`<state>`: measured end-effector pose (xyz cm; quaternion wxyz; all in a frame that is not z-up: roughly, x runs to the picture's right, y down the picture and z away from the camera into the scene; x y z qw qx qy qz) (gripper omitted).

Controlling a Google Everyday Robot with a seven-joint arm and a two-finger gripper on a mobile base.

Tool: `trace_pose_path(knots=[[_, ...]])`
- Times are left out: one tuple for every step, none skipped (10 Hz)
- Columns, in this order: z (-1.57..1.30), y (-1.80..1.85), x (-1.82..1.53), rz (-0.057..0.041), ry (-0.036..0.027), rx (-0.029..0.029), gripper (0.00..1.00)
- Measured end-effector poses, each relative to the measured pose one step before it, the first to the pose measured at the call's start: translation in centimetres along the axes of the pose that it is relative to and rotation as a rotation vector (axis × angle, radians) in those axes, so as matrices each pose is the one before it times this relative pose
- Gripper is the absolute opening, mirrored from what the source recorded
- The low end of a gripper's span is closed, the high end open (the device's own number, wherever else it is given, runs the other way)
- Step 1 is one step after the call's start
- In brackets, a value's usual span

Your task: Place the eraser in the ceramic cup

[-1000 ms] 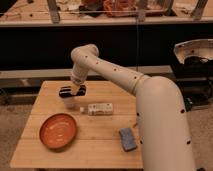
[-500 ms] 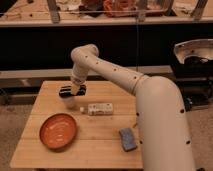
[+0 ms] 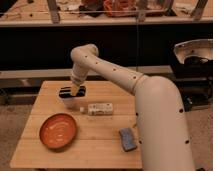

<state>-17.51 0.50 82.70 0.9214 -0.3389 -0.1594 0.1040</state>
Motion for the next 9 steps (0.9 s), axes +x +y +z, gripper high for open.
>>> trace_pose_path(knots=[[0.013, 0.017, -0.008, 0.00177, 0.00123, 0.00054, 0.52], [-0.010, -0.004, -0.004, 0.00186, 0.00136, 0.00113, 0.50], [-0.055, -0.027, -0.004, 0.00121, 0.00136, 0.00156, 0.50], [-0.022, -0.007, -0.010, 0.00234, 0.00304, 0.00355, 0.55], [-0.041, -0.031, -0.007, 0.00134, 0.00137, 0.00191, 0.62], [-0.004, -0.004, -0.012, 0.00099, 0.00158, 0.00007, 0.70], [-0.012, 0.004, -0.062, 0.00117, 0.00244, -0.00104, 0.79], [0.019, 0.029, -0.048, 0.00038, 0.00143, -0.00007, 0.80], [-0.004, 0.010, -0.086, 0.00086, 0.00018, 0.00209, 0.77]])
